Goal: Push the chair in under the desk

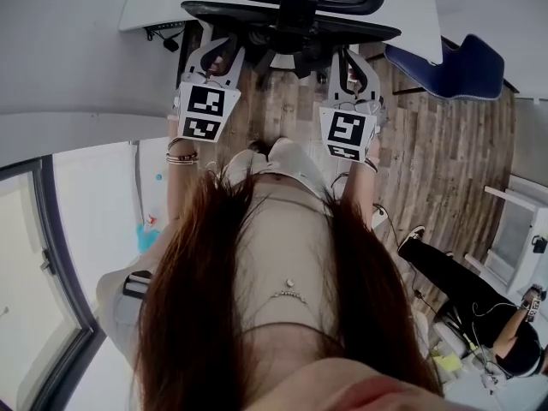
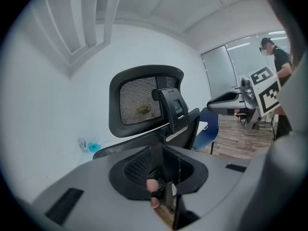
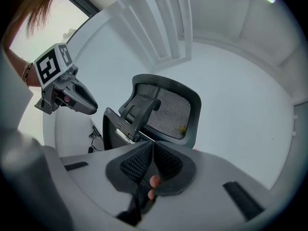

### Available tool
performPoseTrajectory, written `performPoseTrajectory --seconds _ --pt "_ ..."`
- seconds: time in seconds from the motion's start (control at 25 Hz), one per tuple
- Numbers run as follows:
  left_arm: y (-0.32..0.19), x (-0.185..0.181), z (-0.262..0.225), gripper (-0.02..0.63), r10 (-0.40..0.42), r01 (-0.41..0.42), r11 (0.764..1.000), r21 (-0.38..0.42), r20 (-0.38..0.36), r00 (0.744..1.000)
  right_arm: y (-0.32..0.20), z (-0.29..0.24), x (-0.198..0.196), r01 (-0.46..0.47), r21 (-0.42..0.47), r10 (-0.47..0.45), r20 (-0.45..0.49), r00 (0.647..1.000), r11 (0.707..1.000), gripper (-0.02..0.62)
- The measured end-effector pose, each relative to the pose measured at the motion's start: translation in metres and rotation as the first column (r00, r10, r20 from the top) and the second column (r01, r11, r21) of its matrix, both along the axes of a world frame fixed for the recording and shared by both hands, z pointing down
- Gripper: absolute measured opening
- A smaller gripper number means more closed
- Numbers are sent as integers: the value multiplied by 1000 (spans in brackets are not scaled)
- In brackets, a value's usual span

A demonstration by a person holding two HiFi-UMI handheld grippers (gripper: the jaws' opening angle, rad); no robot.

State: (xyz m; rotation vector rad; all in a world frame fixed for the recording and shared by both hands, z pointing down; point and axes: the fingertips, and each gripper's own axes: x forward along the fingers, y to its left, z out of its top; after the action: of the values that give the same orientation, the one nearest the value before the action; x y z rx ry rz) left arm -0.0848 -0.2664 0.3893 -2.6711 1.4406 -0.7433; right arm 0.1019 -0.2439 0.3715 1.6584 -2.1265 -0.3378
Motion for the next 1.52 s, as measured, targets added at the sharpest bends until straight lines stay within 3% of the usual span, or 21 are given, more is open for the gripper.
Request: performPoseTrajectory --seconds 0.4,0.6,0.96,1.28,1.52 --pt "19 4 1 5 -2 1 1000 -5 -64 998 20 7 -2 -23 -11 23 -56 998 1000 35" --pt "20 9 -4 5 14 -13 1000 6 -126 992 23 5 -3 -27 -12 26 -65 998 1000 34" --pt "20 20 -6 5 36 -35 999 10 -129 991 24 9 0 -33 -33 31 -71 997 999 31" --pt "10 14 -15 5 -3 9 999 44 -135 991 20 11 2 -42 -29 40 -58 997 999 31" --pt "2 6 -31 5 -39 60 994 94 -204 978 19 9 4 -46 -36 45 -14 999 998 31"
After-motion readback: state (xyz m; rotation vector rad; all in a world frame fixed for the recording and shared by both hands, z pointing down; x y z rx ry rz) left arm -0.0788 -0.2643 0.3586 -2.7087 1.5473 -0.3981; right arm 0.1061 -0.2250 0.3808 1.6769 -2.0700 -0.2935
